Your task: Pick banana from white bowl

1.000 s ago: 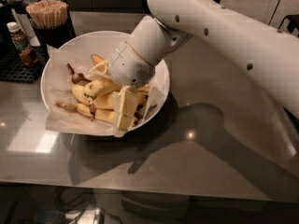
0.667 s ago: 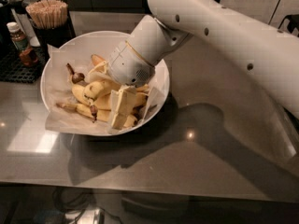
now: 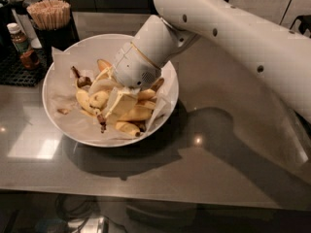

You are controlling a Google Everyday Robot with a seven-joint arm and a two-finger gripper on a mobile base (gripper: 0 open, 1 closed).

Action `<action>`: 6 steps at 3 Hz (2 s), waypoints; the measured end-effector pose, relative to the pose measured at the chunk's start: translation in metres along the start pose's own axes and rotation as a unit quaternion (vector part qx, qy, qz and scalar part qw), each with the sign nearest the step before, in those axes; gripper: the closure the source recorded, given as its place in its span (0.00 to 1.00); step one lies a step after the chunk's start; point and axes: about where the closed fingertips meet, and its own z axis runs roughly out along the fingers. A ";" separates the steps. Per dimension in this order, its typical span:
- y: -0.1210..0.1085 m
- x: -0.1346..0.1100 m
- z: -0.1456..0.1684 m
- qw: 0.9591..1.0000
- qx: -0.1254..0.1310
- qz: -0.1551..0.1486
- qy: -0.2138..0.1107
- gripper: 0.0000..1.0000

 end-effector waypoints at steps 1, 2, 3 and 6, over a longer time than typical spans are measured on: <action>0.000 0.000 0.000 1.000 0.000 0.000 0.000 0.88; 0.000 -0.001 -0.001 1.000 0.000 0.000 0.000 1.00; 0.011 -0.029 -0.029 1.000 0.025 -0.014 0.012 1.00; 0.090 -0.119 -0.120 0.984 0.153 -0.093 0.016 1.00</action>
Offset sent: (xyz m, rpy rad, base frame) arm -0.0184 -0.0046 0.0866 -0.0224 -0.1284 -0.0188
